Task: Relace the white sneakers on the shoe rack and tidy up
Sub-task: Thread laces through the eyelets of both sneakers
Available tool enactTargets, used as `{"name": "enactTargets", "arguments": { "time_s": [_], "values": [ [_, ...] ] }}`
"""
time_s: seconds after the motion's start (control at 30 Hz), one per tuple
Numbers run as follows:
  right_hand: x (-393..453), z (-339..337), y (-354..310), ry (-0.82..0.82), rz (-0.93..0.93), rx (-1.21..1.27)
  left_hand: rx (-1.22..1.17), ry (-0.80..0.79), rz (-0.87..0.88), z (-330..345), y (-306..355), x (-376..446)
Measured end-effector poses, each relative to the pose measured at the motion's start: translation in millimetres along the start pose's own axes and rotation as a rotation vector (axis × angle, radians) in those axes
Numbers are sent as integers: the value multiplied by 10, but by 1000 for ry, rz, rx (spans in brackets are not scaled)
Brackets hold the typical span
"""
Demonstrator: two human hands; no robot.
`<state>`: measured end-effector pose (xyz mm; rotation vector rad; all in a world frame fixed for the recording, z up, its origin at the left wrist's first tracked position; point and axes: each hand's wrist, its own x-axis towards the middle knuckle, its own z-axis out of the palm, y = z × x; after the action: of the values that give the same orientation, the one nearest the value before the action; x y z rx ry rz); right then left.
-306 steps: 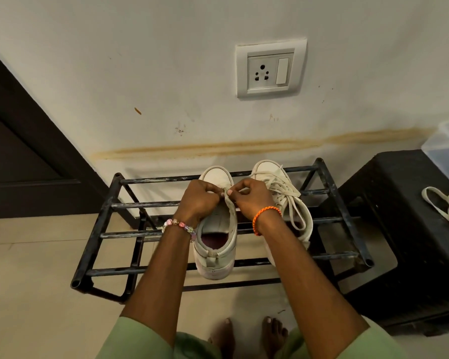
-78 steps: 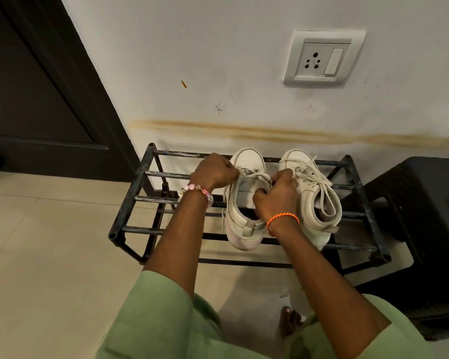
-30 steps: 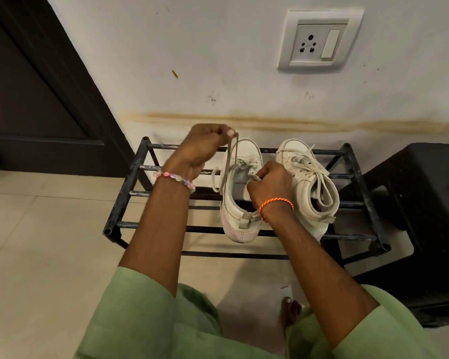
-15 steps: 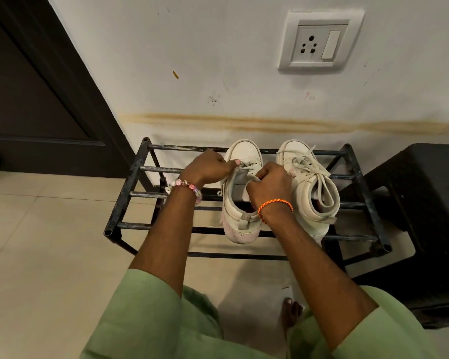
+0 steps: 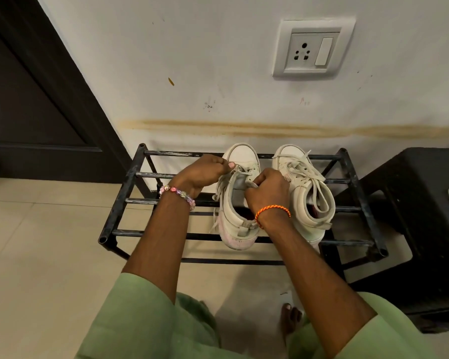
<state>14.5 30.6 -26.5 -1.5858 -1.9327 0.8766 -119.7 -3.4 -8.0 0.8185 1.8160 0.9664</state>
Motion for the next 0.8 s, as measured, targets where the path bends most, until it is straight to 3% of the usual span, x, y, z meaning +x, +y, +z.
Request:
{"name": "enactTargets", "arguments": {
  "time_s": [0.2, 0.43, 0.6, 0.8],
  "values": [
    [8, -1, -10, -16, -15, -18, -48, 66, -73, -13, 20, 16],
    [22, -9, -26, -50, -14, 3, 197, 95, -111, -27, -143, 75],
    [30, -61, -38, -88, -14, 10, 391, 150, 82, -88, -190, 65],
    [89, -94, -16, -146, -13, 32, 489, 147, 157, -130, -176, 36]
  ]
}}
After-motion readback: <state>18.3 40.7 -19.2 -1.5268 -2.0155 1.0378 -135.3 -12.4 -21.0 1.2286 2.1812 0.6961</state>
